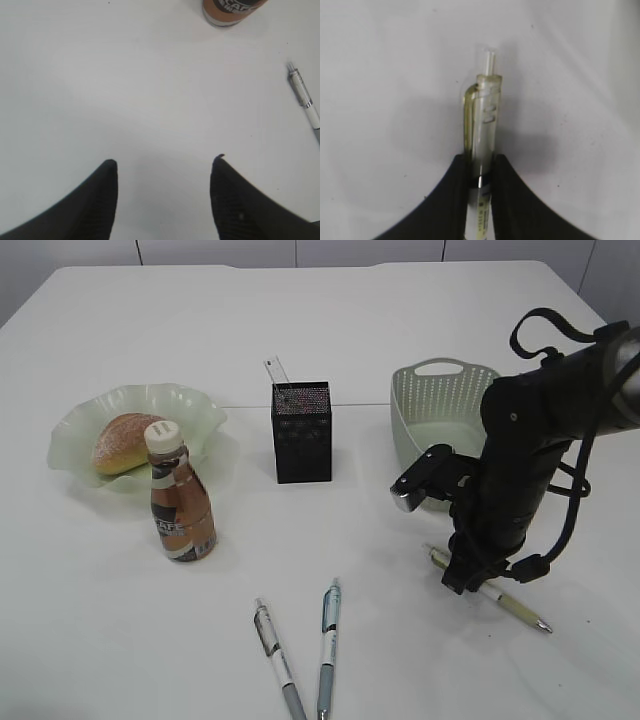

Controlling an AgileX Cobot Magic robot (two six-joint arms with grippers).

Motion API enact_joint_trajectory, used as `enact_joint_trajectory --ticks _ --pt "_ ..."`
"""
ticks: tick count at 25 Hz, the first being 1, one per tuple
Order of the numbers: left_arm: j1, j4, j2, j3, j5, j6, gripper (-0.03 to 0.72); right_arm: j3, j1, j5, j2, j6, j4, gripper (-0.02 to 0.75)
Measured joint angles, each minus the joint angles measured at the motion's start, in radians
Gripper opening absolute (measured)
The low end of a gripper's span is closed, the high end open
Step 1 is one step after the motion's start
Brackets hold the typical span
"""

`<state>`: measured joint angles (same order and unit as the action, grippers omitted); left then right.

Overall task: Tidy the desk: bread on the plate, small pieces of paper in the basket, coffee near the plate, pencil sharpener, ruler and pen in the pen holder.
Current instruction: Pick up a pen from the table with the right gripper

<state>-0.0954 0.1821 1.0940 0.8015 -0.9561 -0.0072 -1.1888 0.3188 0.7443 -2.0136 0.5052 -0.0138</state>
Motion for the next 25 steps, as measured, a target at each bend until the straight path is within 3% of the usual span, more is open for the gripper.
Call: enact_joint_trajectory --ticks 15,20,25 --pt "0.000 0.000 0.000 0.000 0.000 0.000 0.433 0.000 0.000 0.000 0.058 0.000 0.092 0.091" --pt "0.000 0.000 0.000 0.000 0.000 0.000 0.433 -0.047 0.000 0.026 0.080 0.049 0.203 0.091" --pt "0.000 0.000 0.000 0.000 0.000 0.000 0.433 -0.148 0.000 0.058 0.099 0.189 0.385 0.091"
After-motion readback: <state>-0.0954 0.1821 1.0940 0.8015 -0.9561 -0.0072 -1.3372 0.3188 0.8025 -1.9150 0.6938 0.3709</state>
